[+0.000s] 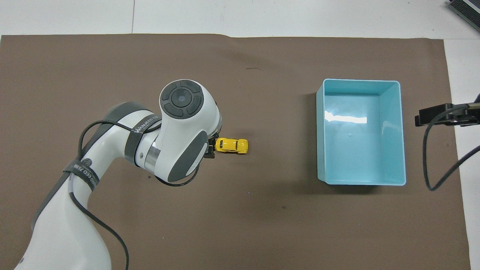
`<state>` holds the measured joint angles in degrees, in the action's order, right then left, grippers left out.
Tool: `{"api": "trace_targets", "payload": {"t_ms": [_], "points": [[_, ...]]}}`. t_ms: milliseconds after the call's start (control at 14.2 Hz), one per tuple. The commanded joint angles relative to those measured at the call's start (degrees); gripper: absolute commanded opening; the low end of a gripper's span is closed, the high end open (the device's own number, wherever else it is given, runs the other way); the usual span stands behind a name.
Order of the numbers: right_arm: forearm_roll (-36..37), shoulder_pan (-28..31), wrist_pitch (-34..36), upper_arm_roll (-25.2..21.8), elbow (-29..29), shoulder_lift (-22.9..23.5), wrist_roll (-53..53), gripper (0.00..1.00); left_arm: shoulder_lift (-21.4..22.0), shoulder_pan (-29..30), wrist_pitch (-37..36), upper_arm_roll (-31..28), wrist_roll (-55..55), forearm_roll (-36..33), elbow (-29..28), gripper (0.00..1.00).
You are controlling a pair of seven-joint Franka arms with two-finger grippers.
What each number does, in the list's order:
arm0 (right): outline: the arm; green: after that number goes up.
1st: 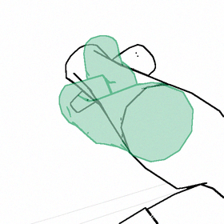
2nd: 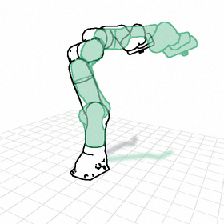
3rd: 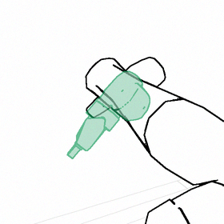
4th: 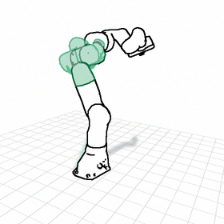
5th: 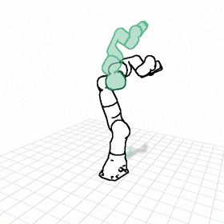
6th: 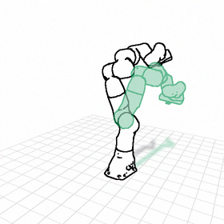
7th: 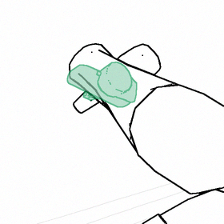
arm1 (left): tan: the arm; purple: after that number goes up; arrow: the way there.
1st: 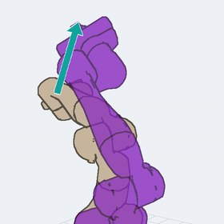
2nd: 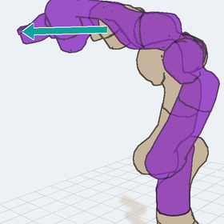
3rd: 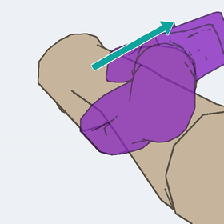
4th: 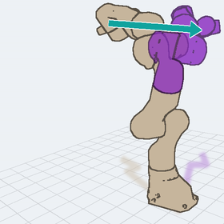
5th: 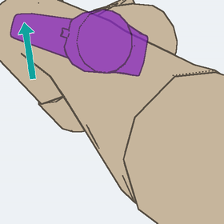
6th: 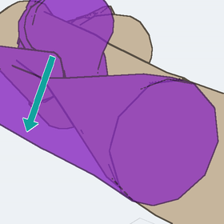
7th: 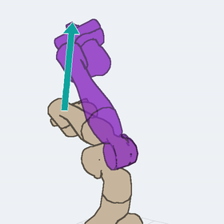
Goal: Wind up and store yellow beetle car
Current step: 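Lower the left gripper onto the yellow car and press it down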
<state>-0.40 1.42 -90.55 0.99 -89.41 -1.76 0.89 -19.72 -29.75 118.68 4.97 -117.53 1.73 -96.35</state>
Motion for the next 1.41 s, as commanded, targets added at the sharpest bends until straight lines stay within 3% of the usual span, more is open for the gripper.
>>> {"api": "trace_targets", "payload": {"t_ms": [0,211,704,1197,1338], "points": [[0.5,0.3,0.5,0.1,0.0,-0.4,0.7,1.0,-1.8,-2.8,1.6,-0.8,-1.7,-1.1,-0.3,1.0],[0.5,0.4,0.5,0.1,0.0,-0.4,0.7,1.0,-5.8,-5.1,5.2,-0.9,-3.1,-1.3,-0.3,1.0],[0.4,0.4,0.4,0.1,0.0,-0.4,0.7,1.0,-6.0,-5.8,9.0,-0.9,-5.0,-1.3,-4.6,1.0],[0.3,0.4,0.4,0.1,0.0,-0.4,0.7,1.0,-6.1,-5.8,10.7,-1.0,-6.2,-1.3,-5.0,1.0],[0.4,0.4,0.4,0.0,0.0,-0.4,0.7,1.0,-6.1,-5.8,10.9,-1.0,-6.1,-1.3,-5.1,0.83]]}}
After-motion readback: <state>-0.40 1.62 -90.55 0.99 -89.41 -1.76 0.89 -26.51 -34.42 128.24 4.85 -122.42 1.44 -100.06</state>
